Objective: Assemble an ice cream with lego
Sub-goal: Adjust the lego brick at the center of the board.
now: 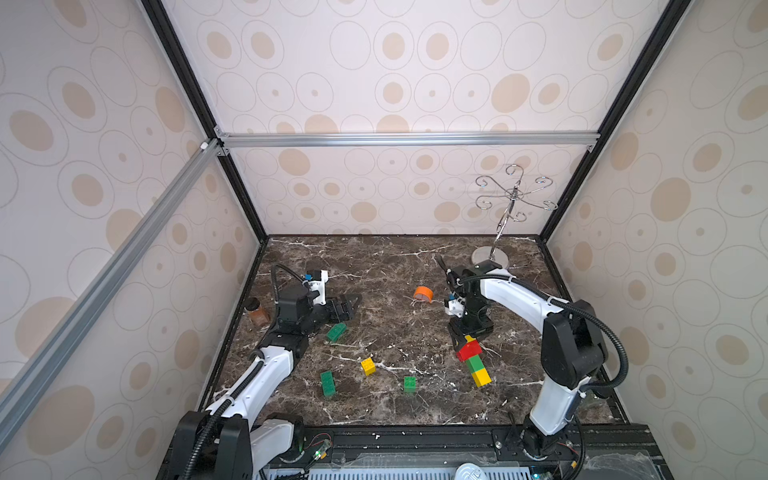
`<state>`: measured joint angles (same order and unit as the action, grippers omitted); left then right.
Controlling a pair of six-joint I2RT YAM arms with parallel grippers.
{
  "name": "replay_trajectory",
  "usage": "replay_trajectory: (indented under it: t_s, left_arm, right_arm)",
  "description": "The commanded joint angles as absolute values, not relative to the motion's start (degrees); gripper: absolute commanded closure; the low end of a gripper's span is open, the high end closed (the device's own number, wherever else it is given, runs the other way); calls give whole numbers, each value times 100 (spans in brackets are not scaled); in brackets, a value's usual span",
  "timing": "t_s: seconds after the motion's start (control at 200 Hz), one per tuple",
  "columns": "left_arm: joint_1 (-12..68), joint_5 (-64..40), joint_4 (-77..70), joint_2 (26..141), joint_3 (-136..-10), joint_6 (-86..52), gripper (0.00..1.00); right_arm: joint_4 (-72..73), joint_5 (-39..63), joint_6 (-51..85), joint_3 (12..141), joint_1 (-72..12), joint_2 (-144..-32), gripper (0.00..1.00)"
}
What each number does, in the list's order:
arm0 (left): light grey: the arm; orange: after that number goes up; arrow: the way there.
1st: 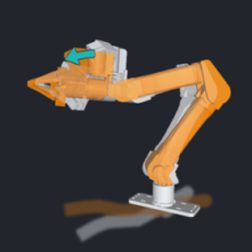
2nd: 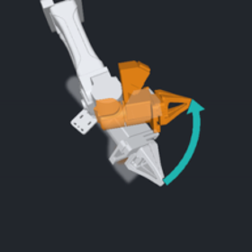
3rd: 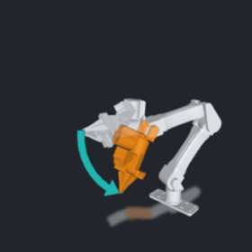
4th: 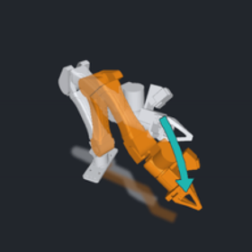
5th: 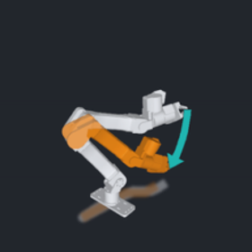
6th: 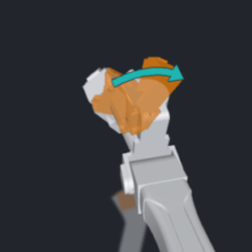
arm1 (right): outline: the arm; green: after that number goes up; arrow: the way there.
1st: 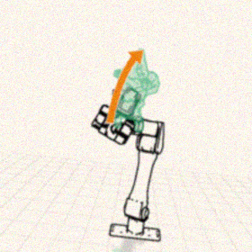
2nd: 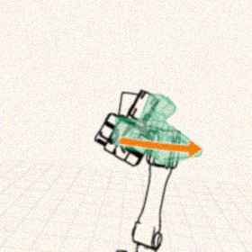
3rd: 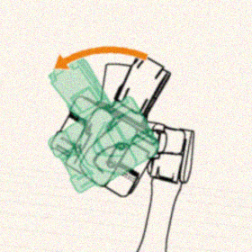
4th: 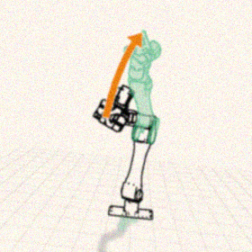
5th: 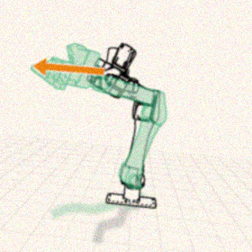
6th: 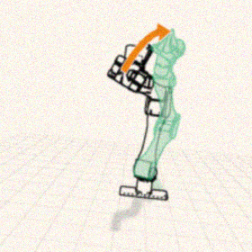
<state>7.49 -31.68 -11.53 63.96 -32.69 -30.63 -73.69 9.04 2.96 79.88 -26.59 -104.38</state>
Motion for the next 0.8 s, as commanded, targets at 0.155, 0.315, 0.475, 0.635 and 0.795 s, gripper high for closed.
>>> replay_trajectory:
  t_s: [0.155,0.315,0.475,0.635,0.795]
  left_arm:
    - [721,-3252,-1222,6390,-3278,-3059,0]
    - [721,-3252,-1222,6390,-3278,-3059,0]
    - [720,-3243,-1222,6398,-3278,-3054,0]
    - [718,-3243,-1222,6398,-3278,-3053,0]
    - [712,-3239,-1237,6396,-3270,-3065,0]
  right_arm:
    - [-7346,873,246,7687,-2665,-10735,100]
    - [-7317,836,258,7601,-2698,-10843,100]
    - [-7318,796,248,7611,-2751,-10948,100]
    - [-7349,820,220,7620,-2783,-11034,100]
    - [-7409,810,189,7627,-2811,-11100,100]
